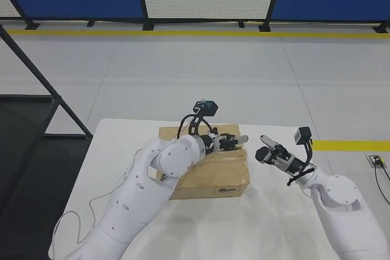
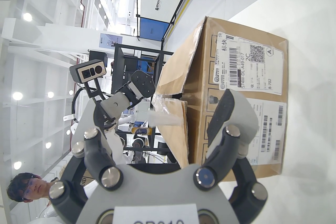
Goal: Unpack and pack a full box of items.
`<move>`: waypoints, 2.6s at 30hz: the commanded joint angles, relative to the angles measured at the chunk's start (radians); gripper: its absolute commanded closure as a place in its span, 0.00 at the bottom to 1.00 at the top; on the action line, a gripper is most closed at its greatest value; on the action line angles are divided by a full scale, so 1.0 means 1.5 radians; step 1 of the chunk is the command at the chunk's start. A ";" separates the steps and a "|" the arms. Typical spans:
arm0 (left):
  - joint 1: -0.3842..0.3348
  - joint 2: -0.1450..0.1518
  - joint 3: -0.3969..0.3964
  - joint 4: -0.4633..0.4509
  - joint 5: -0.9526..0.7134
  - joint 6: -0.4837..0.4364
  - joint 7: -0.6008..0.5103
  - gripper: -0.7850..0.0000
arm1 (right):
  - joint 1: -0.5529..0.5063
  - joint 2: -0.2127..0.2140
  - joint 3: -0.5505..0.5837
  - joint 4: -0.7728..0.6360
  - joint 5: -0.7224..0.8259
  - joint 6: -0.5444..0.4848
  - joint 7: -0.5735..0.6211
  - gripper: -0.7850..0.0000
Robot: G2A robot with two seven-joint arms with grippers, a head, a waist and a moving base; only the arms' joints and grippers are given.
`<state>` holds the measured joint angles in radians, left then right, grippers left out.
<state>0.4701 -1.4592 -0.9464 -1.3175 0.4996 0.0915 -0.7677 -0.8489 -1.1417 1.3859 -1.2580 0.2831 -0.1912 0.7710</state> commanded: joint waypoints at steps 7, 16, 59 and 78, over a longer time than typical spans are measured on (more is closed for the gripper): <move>0.028 0.005 -0.054 -0.053 -0.057 -0.007 0.039 0.00 | 0.003 0.001 0.000 0.000 -0.012 -0.003 -0.016 0.00; 0.155 0.031 -0.230 -0.239 -0.165 -0.024 0.091 0.00 | -0.050 0.013 0.053 -0.067 -0.025 -0.050 -0.035 0.00; 0.357 0.081 -0.431 -0.214 -0.418 0.008 0.025 0.00 | -0.077 0.025 -0.022 -0.282 -0.321 0.028 -0.080 0.00; 0.250 0.081 -0.339 -0.047 -0.428 0.016 0.066 0.00 | -0.108 0.033 -0.012 -0.300 -0.427 -0.040 -0.113 0.00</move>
<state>0.8446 -1.3384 -1.4554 -1.3890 -0.1414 0.1155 -0.6703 -1.0163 -1.0927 1.3766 -1.6990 -0.3134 -0.2698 0.6024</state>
